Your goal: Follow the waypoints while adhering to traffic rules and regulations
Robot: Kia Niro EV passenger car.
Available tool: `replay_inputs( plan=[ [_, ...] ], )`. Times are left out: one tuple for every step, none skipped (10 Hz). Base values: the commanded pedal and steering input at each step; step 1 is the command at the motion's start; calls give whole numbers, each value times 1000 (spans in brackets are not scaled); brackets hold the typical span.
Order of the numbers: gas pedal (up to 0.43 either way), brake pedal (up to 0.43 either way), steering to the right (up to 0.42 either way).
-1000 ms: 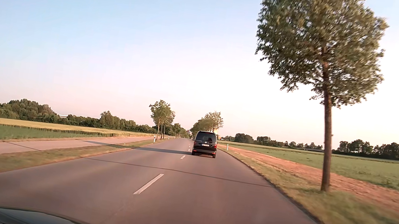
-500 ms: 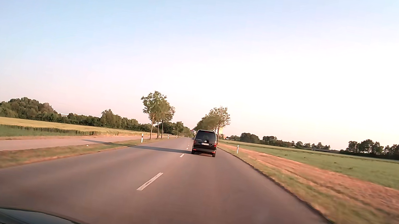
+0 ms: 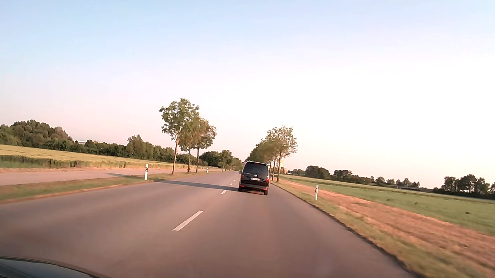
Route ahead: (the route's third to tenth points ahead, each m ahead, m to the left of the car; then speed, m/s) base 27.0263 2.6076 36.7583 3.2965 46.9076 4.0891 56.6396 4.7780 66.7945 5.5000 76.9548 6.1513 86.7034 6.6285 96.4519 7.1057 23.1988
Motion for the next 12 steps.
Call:
replay_inputs(
  plan=[
    [197,18,-11],
    [197,18,-10],
    [197,18,-8],
    [197,18,-8],
    [197,18,-8],
    [197,18,-8],
    [197,18,-8],
    [197,18,-9],
    [197,18,-9],
    [197,18,-9],
    [197,18,-9],
    [197,18,-9]
  ],
)
